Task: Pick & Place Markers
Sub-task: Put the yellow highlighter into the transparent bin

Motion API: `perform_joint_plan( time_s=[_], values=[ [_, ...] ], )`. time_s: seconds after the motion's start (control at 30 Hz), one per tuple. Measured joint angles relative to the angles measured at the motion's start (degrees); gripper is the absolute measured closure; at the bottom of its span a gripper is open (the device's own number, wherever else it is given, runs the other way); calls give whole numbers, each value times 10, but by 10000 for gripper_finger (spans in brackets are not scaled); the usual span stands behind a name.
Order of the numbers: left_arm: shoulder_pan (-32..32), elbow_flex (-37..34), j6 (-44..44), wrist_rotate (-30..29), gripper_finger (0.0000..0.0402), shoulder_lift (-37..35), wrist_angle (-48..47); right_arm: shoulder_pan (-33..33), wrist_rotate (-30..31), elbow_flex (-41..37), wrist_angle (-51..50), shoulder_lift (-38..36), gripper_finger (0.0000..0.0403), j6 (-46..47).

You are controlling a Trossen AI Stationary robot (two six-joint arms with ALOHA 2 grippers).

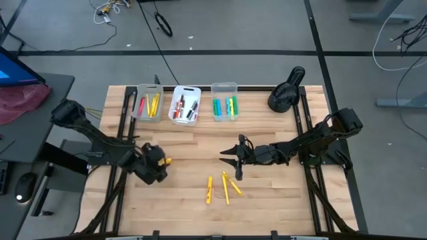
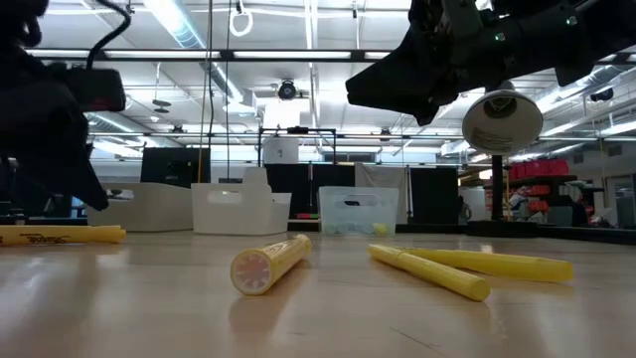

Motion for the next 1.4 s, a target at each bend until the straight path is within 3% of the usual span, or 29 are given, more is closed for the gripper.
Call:
perform_joint_plan(
  time_s=[0.23, 0.43, 0.6, 0.83, 1.07, 1.2, 1.3, 1.4],
  values=[
    [19, -14, -62, 27, 174, 16, -31, 0, 0, 0, 4, 0, 282, 0],
    [19, -13, -69, 62, 200, 77, -8, 0, 0, 0, 4, 0, 282, -2],
    [18, -12, -70, 40, 238, 118, 28, 0, 0, 0, 4, 0, 282, -1],
    [17, -15, -65, 16, 328, 124, 81, 0, 0, 0, 3, 0, 282, -1],
    [18, -17, -63, -7, 332, 126, 120, 0, 0, 0, 3, 0, 282, 0],
    [27, -16, -28, -66, 332, 126, 236, 0, 0, 0, -2, 0, 282, 3],
    [50, -16, 91, -109, 332, 127, 388, -2, 0, 0, -4, 3, 282, 3],
    [83, -16, 242, -114, 332, 126, 581, -8, 0, 0, -1, 12, 282, 17]
  ],
)
